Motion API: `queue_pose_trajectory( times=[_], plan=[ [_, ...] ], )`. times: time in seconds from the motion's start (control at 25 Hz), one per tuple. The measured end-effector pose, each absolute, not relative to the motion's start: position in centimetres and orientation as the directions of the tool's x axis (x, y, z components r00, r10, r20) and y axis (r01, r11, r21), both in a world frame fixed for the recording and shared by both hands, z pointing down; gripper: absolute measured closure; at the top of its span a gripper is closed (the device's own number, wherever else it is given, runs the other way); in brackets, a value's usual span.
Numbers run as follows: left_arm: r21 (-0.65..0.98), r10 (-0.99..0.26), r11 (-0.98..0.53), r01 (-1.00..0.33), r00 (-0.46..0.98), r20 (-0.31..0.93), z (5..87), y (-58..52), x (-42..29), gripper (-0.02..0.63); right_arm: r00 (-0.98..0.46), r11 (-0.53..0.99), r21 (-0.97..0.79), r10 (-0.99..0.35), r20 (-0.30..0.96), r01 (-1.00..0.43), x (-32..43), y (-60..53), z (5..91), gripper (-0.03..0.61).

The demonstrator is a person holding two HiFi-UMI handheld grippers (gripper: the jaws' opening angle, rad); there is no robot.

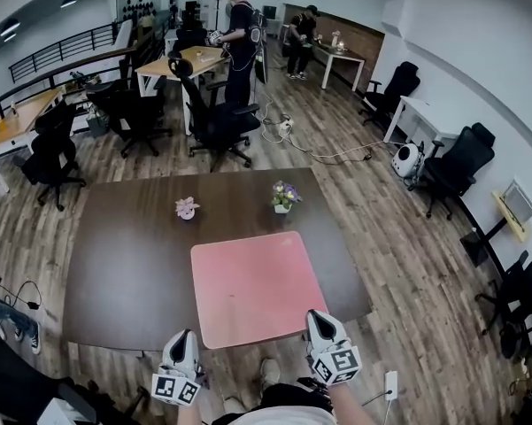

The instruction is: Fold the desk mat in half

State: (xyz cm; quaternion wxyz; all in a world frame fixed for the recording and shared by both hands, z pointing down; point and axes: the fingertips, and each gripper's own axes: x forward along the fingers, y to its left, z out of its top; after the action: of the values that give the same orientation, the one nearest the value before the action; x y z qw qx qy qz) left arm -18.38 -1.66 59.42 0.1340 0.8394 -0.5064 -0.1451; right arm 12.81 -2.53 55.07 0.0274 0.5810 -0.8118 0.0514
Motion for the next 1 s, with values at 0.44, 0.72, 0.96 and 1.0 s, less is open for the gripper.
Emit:
queue_pose_trajectory(
  times=[0.44, 0.72, 0.96, 1.0],
  plan=[
    [0.345, -0.936, -0.349, -0.871, 0.34, -0.09, 58.9, -7.8, -15.8, 0.612, -0.395, 0.393, -0.041, -0.911, 0.118, -0.919, 17.6, -10.4, 56.2, 0.577],
    [0.329, -0.947, -0.318, -0.889, 0.316, -0.059, 59.7, -9.1, -14.9, 0.612, -0.404, 0.405, -0.022, -0.903, 0.148, -0.914, 19.6, -12.9, 57.6, 0.577],
    [0.337, -0.943, -0.33, -0.882, 0.327, -0.065, 59.8, -11.2, -15.5, 0.612, -0.388, 0.386, -0.045, -0.906, 0.168, -0.921, 19.7, -13.9, 59.0, 0.577],
    [0.338, -0.942, -0.331, -0.881, 0.329, -0.067, 59.8, -11.6, -15.7, 0.612, -0.385, 0.384, -0.04, -0.907, 0.173, -0.923, 19.6, -14.1, 59.2, 0.576]
  ],
)
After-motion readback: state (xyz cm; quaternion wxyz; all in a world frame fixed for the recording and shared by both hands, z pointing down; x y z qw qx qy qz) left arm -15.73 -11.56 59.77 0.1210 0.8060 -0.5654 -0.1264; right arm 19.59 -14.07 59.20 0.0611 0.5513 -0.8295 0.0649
